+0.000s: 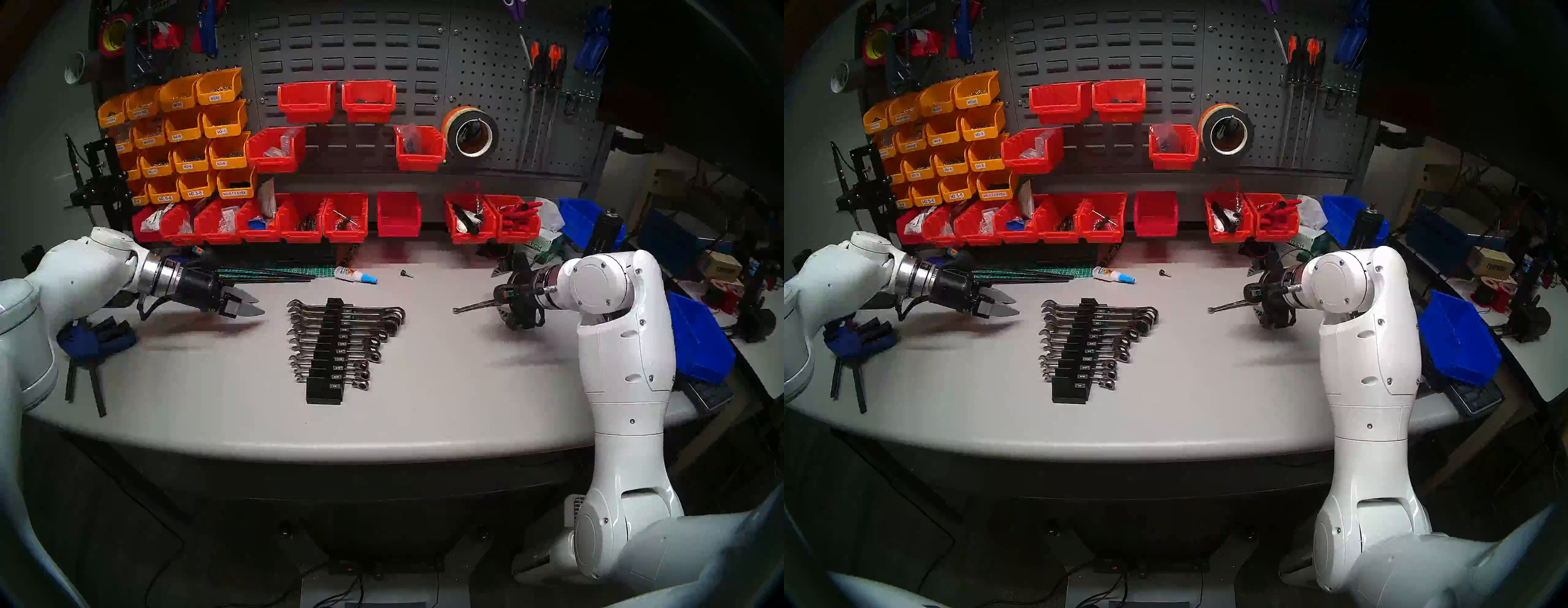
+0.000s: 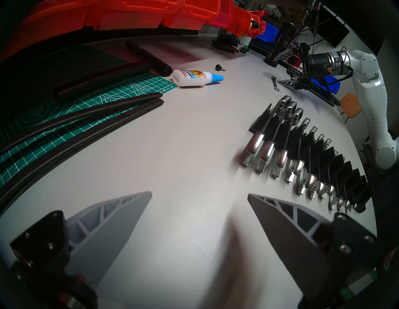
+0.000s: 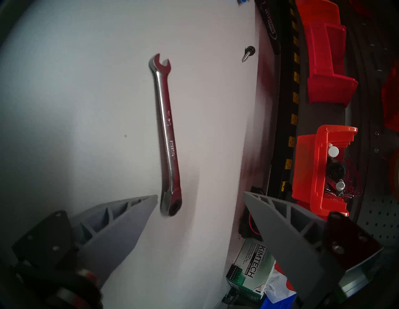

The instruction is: Put the wrenches on the table into the correct slot in the case

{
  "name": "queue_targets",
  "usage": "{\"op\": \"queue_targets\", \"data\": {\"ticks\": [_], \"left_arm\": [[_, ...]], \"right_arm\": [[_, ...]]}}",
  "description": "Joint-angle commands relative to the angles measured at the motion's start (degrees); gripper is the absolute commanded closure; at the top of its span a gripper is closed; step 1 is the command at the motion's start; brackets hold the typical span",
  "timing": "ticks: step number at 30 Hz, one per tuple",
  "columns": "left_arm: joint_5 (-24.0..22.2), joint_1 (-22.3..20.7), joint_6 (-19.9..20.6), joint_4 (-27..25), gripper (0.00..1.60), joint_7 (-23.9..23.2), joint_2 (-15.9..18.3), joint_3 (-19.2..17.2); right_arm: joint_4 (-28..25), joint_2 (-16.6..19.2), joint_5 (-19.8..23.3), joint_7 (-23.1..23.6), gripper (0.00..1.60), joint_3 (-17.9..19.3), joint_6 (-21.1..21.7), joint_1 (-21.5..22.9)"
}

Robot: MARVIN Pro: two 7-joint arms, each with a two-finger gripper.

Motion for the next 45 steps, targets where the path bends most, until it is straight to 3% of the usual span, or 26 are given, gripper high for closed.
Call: {"op": "queue_targets", "data": {"ticks": [1,11,27,45], "left_arm": [[-0.2,-1.5,0.0,0.1,0.00,-0.1,-0.1,-0.6],[-0.1,-1.5,0.0,0.1,0.00,-0.1,-0.1,-0.6],[-0.2,-1.5,0.0,0.0,0.00,-0.1,0.0,-0.6],[-0.2,-1.5,0.0,0.0,0.00,0.0,0.0,-0.6]], "right_arm": [[-2.1,-0.9,0.6,1.5,0.00,-0.9,0.5,0.6],[-1.0,-1.4,0.6,0.4,0.00,-0.3,0.9,-0.3],[6.6,-0.7,-0.9,-6.0,0.00,0.7,0.3,-3.6],[10.6,1.3,0.5,-6.7,0.00,0.6,-2.2,-1.7]]}}
